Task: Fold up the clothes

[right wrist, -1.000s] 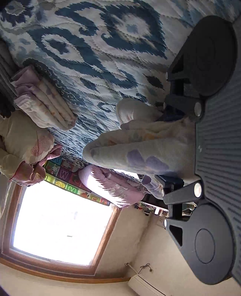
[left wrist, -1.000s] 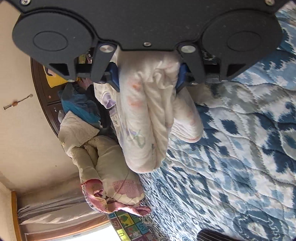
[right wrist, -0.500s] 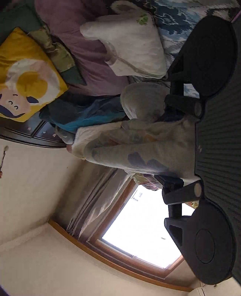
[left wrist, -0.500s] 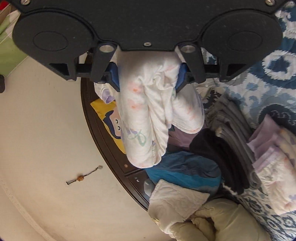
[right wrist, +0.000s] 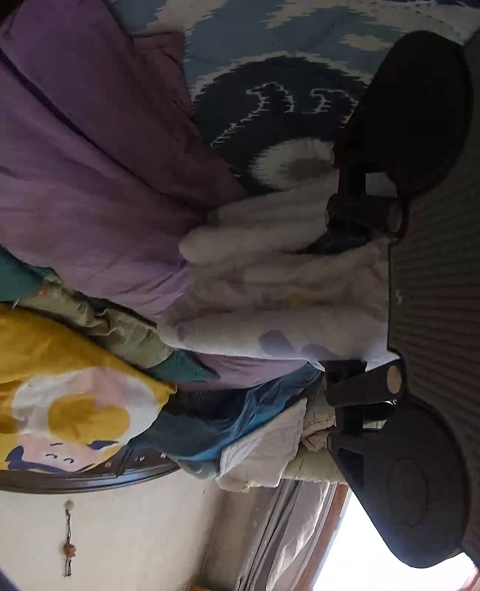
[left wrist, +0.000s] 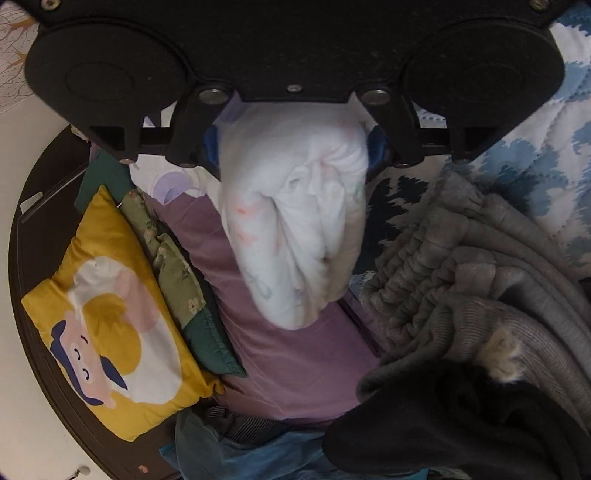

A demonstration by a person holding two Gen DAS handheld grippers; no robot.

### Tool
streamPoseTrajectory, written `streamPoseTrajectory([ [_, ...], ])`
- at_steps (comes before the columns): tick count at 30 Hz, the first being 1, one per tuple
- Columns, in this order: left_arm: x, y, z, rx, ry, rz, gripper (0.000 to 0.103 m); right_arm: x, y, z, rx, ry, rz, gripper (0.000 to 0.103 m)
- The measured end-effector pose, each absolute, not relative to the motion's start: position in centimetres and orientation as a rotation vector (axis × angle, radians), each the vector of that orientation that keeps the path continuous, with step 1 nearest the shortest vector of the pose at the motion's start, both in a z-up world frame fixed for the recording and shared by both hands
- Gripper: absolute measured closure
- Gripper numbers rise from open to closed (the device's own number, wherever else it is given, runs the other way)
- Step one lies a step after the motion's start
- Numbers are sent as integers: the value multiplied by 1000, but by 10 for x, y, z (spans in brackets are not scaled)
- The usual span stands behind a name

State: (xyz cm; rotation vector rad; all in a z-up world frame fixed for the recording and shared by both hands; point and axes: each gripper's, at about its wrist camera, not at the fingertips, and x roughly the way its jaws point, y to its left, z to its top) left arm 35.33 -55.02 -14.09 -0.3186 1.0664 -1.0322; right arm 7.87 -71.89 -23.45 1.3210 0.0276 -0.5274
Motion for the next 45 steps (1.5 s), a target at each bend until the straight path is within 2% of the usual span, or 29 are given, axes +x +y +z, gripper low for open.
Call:
streamPoseTrajectory([
  [2,349,-552,-135,-285,1024,-1040,25,77,-717,-224,1250,26,-523,46],
  [5,348,-545,-117,-234,952,-1043,25,69,-720,-213,1208,21,-522,44],
  [11,329,-511,-75,-147,590,-1031,26,46,-701,-148,687,-64,-586,44],
  [13,323,-518,-73,-137,524,-1091,26,60,-701,-133,529,-54,-517,44],
  [15,316,-540,-80,-16,486,-1151,29,76,-704,-127,435,-29,-477,44],
  [16,313,-554,-86,55,484,-1164,32,90,-710,-130,415,37,-459,46],
  [19,310,-603,-118,268,592,-1151,30,127,-732,-155,425,268,-491,49],
  [20,311,-613,-127,308,607,-1135,23,132,-738,-167,437,295,-503,49],
  [23,329,-627,-139,289,710,-1114,11,136,-743,-185,454,306,-520,49],
  [26,323,-623,-132,305,689,-1097,12,141,-745,-180,479,333,-516,49],
  [30,315,-582,-98,193,600,-1041,11,122,-737,-167,499,283,-500,46],
  [31,313,-566,-90,159,592,-1020,11,112,-735,-158,521,256,-502,39],
  [32,310,-549,-82,126,583,-998,11,103,-733,-153,544,235,-510,26],
  [34,297,-514,-70,105,592,-975,11,80,-727,-137,616,216,-500,12],
  [36,278,-476,-61,102,614,-960,11,66,-720,-125,686,243,-439,11],
  [38,257,-434,-52,76,635,-943,9,60,-703,-112,737,294,-381,0],
  [42,203,-330,-41,-66,698,-851,0,59,-641,-90,805,409,-213,0],
  [45,167,-253,-32,-47,736,-724,0,65,-574,-78,829,501,-29,0],
])
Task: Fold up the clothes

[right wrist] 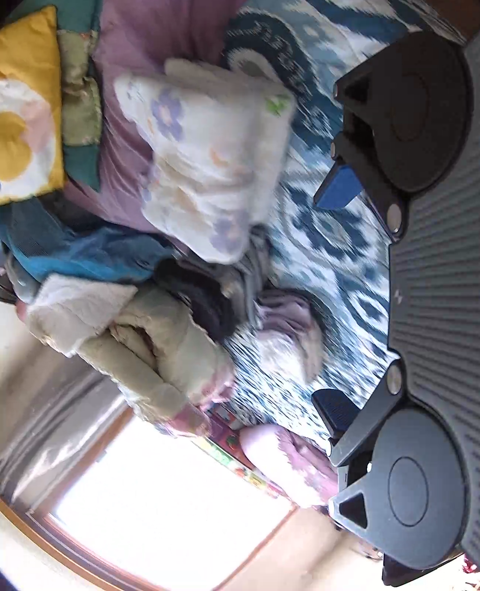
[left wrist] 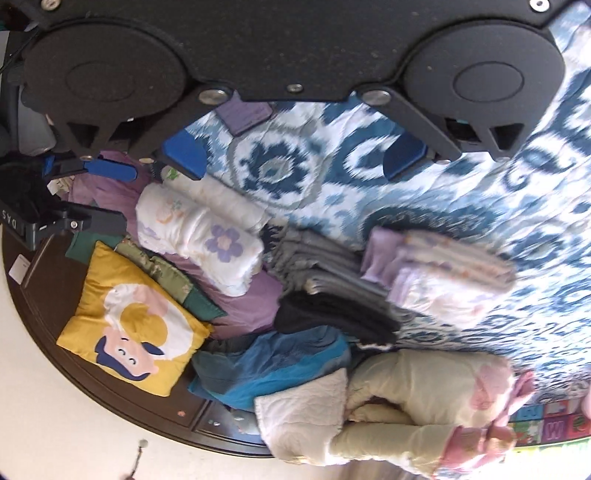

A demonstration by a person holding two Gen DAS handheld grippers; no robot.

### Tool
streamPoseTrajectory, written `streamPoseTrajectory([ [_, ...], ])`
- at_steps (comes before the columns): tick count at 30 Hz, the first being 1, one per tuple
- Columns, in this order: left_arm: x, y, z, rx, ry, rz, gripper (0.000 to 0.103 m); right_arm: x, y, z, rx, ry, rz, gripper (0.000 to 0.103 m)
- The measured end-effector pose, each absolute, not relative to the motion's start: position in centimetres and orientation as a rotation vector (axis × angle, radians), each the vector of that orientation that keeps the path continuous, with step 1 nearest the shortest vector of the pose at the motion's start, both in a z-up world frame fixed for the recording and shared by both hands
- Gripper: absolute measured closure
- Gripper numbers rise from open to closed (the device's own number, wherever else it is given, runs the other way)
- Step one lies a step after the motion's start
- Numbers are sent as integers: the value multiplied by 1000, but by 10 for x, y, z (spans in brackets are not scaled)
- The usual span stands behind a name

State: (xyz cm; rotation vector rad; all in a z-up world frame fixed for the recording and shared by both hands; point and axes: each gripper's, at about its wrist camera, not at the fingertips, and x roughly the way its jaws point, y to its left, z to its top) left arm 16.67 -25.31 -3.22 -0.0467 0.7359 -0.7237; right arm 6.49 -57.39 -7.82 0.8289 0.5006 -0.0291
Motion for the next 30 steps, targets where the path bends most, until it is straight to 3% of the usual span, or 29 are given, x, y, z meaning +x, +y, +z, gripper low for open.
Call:
streamPoseTrajectory([
  [9,61,-48,36,26,618,-223,0,68,-364,-14,589,646,261,0],
  [15,15,22,10,-1,650,41,0,46,-264,-6,385,709,304,0],
  [22,-14,52,-26,-49,715,149,0,12,-201,-18,191,754,246,0],
  [30,-34,38,-19,11,648,96,0,-9,-187,-20,113,753,181,0],
])
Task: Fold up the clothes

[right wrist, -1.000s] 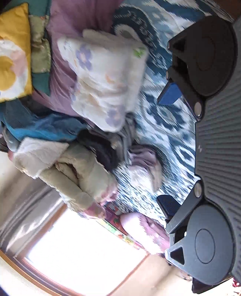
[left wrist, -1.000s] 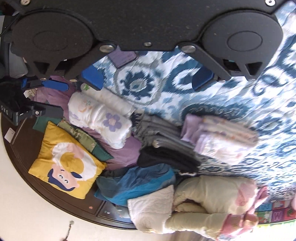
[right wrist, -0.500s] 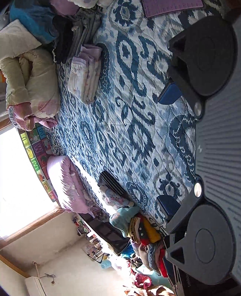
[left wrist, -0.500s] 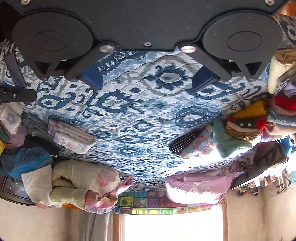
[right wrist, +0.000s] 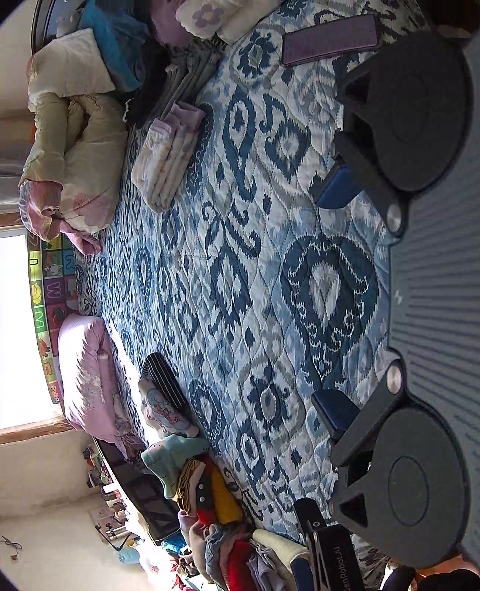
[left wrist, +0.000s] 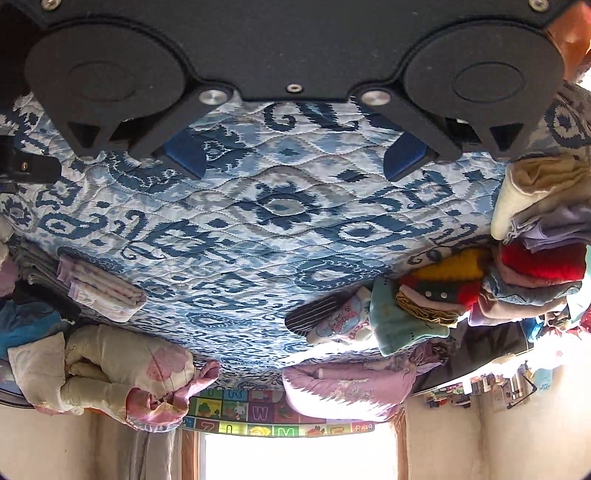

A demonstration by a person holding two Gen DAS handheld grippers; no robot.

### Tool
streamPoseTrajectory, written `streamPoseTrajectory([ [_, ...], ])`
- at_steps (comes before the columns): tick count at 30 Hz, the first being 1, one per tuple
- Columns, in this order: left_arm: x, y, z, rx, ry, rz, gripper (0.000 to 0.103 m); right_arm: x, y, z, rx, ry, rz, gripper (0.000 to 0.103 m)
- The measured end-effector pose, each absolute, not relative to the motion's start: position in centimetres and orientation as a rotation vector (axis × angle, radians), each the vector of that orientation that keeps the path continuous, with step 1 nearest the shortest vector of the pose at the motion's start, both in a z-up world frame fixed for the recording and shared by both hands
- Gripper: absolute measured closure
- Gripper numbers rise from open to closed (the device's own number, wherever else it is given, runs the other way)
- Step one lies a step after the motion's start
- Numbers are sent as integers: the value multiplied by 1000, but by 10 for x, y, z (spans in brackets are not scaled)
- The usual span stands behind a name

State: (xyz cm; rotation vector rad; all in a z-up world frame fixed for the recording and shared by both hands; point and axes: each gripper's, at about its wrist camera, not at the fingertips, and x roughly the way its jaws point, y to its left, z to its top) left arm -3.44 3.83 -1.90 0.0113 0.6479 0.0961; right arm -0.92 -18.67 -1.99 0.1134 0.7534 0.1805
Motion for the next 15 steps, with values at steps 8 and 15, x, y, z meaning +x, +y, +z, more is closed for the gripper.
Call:
streamPoseTrajectory([
  [8,-51,7,-18,79,639,31,0,-26,-187,-18,94,743,165,0],
  [15,-61,2,-9,-9,617,-25,0,-41,-197,-13,108,724,145,0],
])
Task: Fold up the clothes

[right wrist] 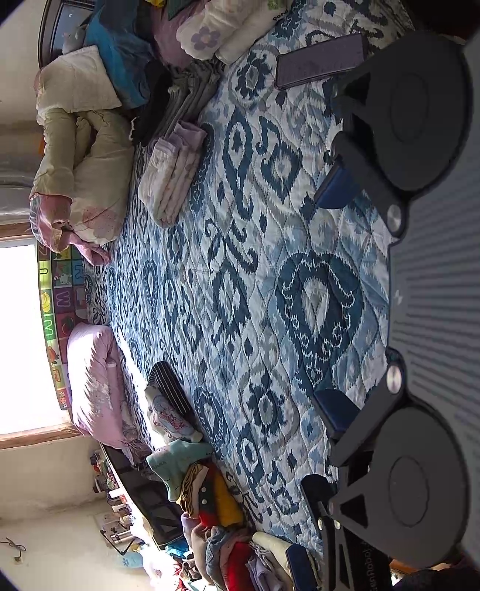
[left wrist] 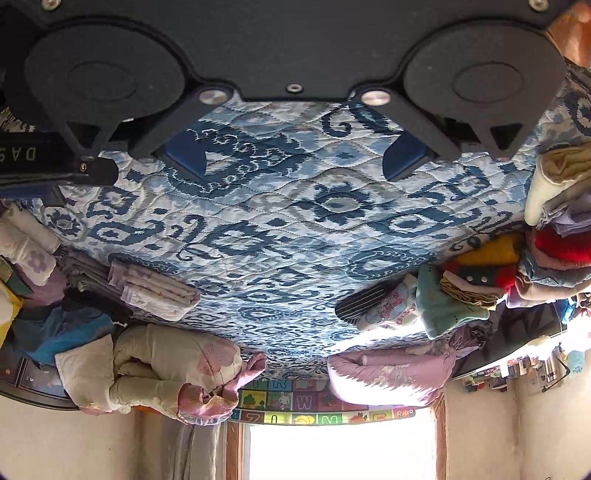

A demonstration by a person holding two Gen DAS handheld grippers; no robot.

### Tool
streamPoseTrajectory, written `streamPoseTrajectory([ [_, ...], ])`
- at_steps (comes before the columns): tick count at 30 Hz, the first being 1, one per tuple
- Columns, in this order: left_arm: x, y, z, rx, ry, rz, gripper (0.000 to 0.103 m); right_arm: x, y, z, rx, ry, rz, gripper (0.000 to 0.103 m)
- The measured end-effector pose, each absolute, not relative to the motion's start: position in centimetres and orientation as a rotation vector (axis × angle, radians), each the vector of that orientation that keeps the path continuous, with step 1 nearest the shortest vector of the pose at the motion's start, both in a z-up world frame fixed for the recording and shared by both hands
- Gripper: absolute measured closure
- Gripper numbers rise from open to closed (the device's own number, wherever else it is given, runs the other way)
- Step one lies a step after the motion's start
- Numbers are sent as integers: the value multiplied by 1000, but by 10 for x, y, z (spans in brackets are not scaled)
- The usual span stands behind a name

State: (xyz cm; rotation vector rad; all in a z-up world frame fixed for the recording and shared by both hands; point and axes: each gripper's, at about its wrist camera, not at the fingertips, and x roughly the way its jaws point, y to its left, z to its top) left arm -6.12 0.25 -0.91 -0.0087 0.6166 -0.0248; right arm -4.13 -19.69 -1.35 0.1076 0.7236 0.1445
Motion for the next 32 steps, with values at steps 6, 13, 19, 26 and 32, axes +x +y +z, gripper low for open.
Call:
streamPoseTrajectory([
  [6,-68,-4,1,-16,601,-54,0,-52,-202,-7,111,702,142,0],
  [13,-65,-3,9,-2,565,-47,0,-51,-202,6,110,667,142,0],
  [19,-48,4,3,-23,580,-35,0,-34,-198,5,90,672,161,0],
  [26,-20,6,-8,-24,600,-22,0,-8,-188,-2,87,683,196,0],
  [32,-4,4,-16,-12,571,-14,3,16,-186,-12,75,687,190,0],
])
